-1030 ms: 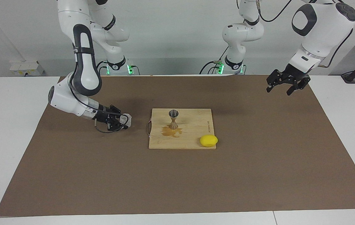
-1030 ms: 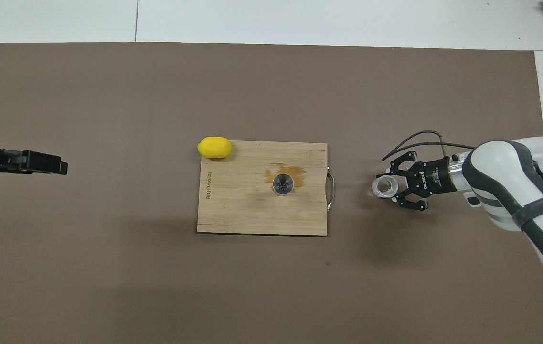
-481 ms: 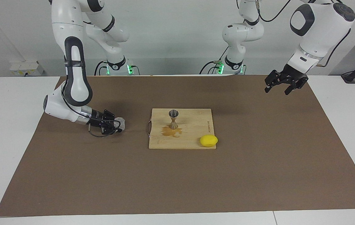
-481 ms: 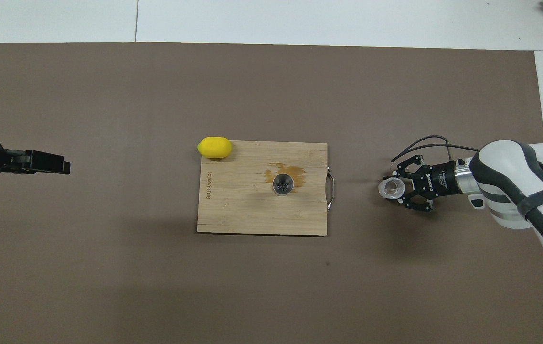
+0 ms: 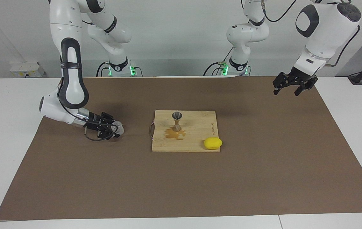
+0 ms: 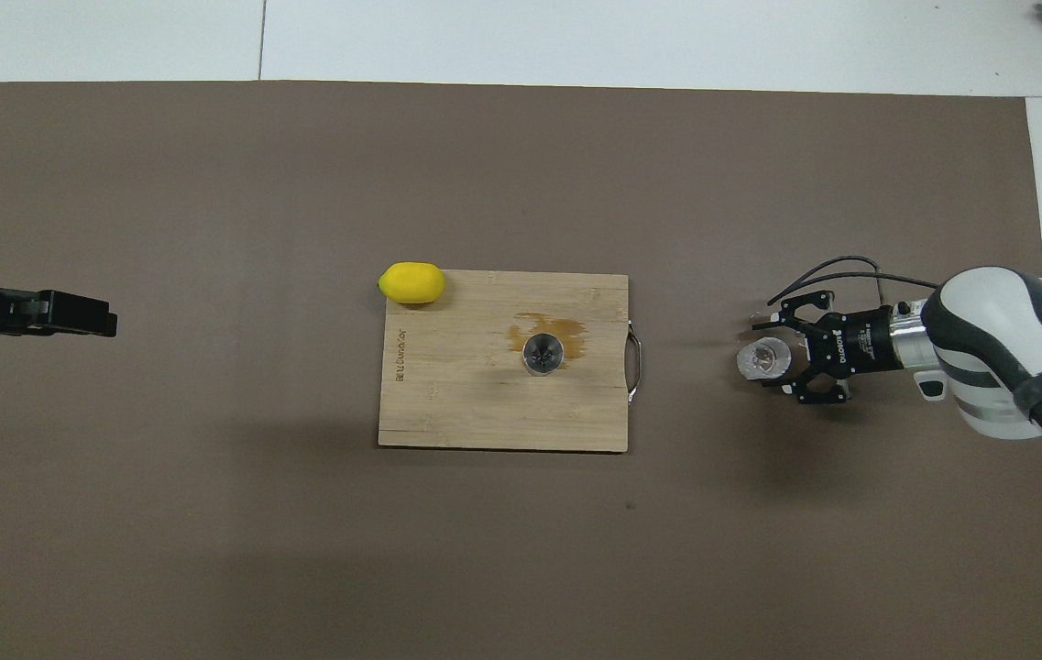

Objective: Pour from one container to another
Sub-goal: 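Carry the glass cup back to its starting spot with the right gripper, then open the right gripper to release the glass cup and draw back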

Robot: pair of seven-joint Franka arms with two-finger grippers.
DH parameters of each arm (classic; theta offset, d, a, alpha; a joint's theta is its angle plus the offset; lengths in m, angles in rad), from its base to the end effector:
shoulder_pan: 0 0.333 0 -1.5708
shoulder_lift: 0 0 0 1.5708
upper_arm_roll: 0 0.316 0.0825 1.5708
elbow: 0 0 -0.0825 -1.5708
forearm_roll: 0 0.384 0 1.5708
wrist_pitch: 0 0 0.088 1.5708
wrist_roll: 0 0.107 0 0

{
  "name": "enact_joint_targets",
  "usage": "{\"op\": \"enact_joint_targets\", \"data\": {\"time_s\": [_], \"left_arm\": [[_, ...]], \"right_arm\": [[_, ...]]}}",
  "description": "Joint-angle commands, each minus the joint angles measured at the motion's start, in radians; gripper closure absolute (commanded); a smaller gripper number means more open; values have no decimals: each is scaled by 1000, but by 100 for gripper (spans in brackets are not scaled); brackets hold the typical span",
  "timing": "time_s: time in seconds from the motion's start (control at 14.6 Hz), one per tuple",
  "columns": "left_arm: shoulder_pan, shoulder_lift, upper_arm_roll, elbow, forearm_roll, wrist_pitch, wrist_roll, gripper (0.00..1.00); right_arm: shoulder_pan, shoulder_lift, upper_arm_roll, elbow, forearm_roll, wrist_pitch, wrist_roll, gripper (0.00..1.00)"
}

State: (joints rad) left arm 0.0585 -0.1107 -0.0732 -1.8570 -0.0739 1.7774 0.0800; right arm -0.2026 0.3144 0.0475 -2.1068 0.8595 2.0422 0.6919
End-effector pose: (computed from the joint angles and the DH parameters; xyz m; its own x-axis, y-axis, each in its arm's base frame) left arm 0.5308 -0.0158 0.5662 0.9962 -0.0791 0.0354 -0.0812 -0.9948 0.0620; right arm 0.5481 -0.0434 0.2553 0.1527 -0.7039 -0.6937 -0.9879 -0.1287 -0.0869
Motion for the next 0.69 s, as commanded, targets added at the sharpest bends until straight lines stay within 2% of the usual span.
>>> {"op": "enact_joint_targets", "data": {"time_s": [0.0,0.34,0.62], "left_arm": [[-6,-15,3,-7,29,8,-23,0],[-8,16,12,48,29,10,-22,0],[-22,32,18,70,29,14,-23,0]], "right_arm": [[-8,-69,6,-4,-26,-4,3,0],[8,-179,11,13,-277,-16,-24,0],[89,-264,12,31,-495,-16,-156,0]]}}
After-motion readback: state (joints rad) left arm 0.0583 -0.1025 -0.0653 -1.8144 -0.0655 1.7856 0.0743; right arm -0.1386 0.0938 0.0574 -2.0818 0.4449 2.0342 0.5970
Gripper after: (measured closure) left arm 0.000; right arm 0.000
